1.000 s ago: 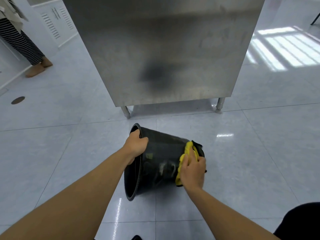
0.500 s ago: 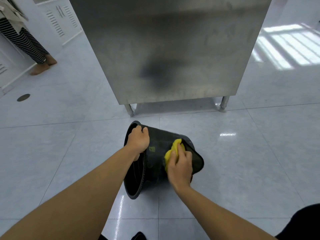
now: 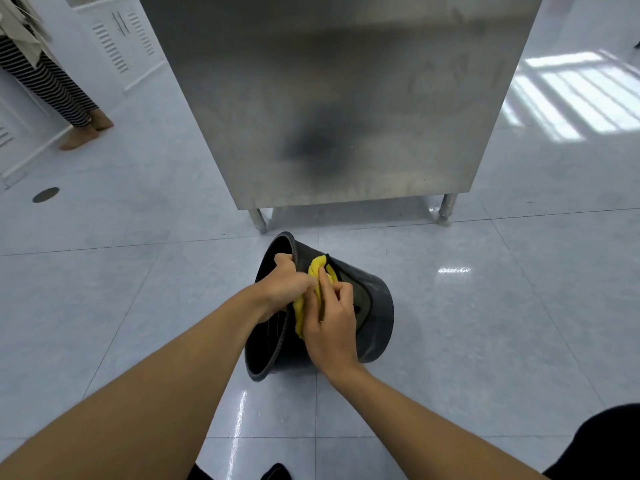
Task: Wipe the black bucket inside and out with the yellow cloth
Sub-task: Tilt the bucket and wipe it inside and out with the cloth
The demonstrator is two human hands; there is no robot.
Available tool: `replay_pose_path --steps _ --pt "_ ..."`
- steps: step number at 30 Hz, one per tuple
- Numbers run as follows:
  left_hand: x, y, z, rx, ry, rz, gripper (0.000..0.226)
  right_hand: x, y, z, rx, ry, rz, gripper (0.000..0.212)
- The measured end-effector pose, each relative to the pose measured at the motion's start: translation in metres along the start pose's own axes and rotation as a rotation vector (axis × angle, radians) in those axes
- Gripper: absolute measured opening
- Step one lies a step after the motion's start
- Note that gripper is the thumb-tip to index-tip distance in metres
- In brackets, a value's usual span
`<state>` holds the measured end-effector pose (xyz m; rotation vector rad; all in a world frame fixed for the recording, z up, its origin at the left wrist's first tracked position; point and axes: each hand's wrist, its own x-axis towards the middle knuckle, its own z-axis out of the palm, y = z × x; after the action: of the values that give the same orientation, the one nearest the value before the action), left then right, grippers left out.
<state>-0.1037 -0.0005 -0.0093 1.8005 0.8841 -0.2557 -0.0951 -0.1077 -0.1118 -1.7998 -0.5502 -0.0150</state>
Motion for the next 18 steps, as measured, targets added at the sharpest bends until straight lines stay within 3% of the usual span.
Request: replay_pose_path --steps 2,6,8,13,18 --pt "-0.002 -0.002 -0.002 -0.007 -0.02 0.058 0.067 0.003 0.001 -0.002 -0.013 0.019 0.004 0.055" --pt "-0.003 -0.004 -0.001 -0.091 -0.031 0.152 0.034 0.003 -0.001 -0.003 -0.011 0.033 -0.008 0.056" --pt "-0.002 -0.004 0.002 -0.104 0.015 0.163 0.028 0.004 -0.002 -0.003 -0.002 0.034 -0.003 0.056" --pt "-0.004 -0.002 0.008 -0.092 0.089 0.257 0.036 0.011 0.0 -0.003 0.003 0.058 0.026 0.054" --pt "0.002 -0.009 0.011 0.092 0.107 0.326 0.041 0.013 0.0 -0.002 -0.011 0.056 0.026 0.053"
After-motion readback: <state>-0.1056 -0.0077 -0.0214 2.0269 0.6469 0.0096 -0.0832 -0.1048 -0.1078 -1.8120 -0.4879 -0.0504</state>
